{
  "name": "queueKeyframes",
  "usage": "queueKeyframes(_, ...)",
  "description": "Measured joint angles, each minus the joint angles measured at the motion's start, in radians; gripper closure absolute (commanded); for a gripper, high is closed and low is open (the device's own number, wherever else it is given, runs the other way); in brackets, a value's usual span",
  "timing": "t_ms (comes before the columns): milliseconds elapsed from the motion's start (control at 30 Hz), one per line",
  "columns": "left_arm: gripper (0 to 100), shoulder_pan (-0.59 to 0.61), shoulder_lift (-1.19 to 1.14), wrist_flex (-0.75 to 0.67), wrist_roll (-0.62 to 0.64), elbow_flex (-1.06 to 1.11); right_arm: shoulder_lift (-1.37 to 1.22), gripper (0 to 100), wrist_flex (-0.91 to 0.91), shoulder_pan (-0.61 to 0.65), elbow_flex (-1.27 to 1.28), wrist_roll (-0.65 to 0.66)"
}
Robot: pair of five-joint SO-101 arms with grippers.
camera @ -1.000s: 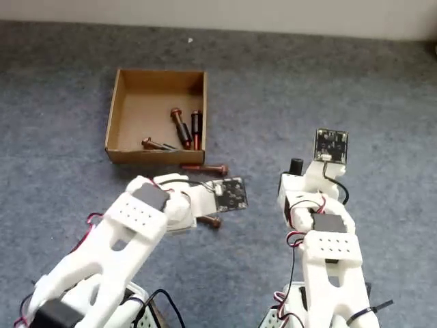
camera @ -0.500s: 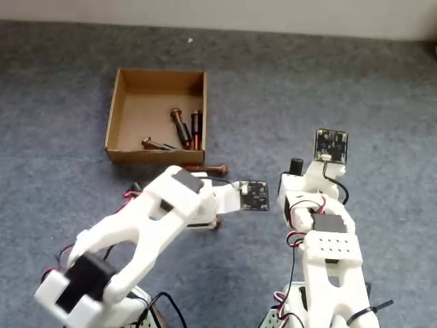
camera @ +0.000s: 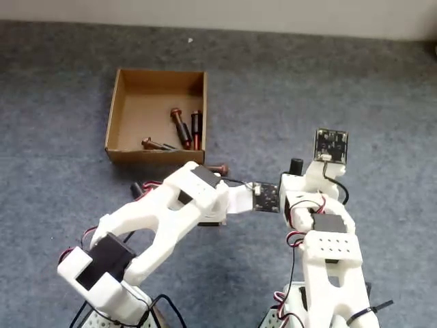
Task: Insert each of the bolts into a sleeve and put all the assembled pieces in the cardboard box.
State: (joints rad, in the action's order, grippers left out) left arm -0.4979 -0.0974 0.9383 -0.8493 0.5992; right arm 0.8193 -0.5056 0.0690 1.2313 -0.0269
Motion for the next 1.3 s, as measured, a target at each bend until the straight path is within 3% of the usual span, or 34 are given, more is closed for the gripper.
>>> queueKeyframes(300, 99, 0.003, 0.078, 0.089, 0.015, 0.011, 0.000, 99.4, 0.000, -0.040, 0.000, 0.000)
queueKeyframes(633, 99, 0.034, 0.603, 0.101, 0.249, 0.229, 0.020, 99.4, -0.006, -0.058, 0.000, 0.000)
queueKeyframes(867, 99, 0.127, 0.898, 0.107, 0.423, 0.264, 0.285, 99.4, -0.149, -0.055, 0.000, 0.000)
queueKeyframes(1100, 99, 0.149, 1.079, 0.112, 0.680, 0.264, 0.632, 99.4, -0.281, 0.087, 0.005, 0.000)
queueKeyframes(1300, 99, 0.150, 1.235, 0.112, 0.825, 0.264, 0.738, 99.4, -0.281, 0.227, 0.077, 0.000)
